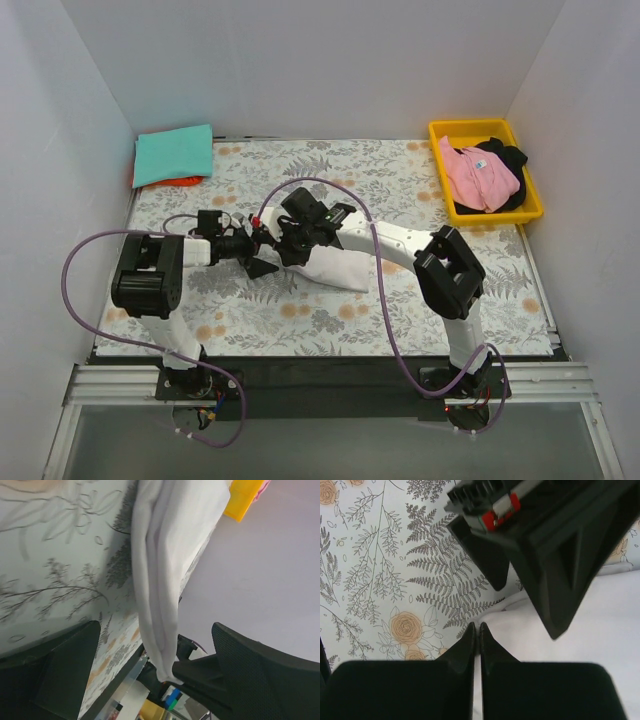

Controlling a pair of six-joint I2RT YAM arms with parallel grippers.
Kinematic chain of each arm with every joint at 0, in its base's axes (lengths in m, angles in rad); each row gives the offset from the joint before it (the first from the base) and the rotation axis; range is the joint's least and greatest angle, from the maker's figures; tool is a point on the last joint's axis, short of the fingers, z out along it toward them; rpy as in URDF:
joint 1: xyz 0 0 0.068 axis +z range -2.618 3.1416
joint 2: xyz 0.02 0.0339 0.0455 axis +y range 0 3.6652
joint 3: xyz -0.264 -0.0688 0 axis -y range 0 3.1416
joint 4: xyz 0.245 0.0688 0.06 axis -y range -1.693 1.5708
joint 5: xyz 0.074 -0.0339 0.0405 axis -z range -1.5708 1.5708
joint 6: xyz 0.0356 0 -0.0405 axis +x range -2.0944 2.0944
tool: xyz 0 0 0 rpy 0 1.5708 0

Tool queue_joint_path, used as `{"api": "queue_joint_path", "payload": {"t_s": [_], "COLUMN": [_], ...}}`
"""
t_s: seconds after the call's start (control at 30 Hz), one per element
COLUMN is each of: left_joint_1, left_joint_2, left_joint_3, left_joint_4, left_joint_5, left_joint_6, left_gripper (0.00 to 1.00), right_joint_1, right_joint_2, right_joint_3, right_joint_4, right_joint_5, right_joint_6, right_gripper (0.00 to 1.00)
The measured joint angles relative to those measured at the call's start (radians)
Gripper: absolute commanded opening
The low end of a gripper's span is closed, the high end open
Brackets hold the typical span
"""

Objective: Fold and stack the t-shirts
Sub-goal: Neatly place the folded tshirt to the corner

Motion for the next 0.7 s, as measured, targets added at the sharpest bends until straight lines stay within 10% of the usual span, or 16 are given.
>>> {"api": "queue_joint_path", "payload": {"t_s": [0.13, 0.4, 0.7], "left_joint_1": [-0.070, -0.097, -0.097], "left_joint_2": [0.018, 0.095, 0.162], "left_joint_3": [-0.002, 0.031, 0.089], "left_joint_4": [0.086, 0.160, 0.164], "left_joint_5": [-0.016, -0.027, -0.043], "left_joint_6": [-0.061, -0.127, -0.149], "left_gripper": [0.95, 0.53, 0.39], "right_joint_1": [0.000, 0.000, 0.000], "right_joint_2": [0.000, 0.000, 0.000], "right_joint_3": [0.000, 0.022, 0.066], "right_joint_4": [0.000, 0.000, 0.002], "right_joint_5": [-0.002, -0.020, -0.033], "right_joint_6": [0.000, 0.005, 0.021], "right_gripper": [0.01, 0.01, 0.01]}}
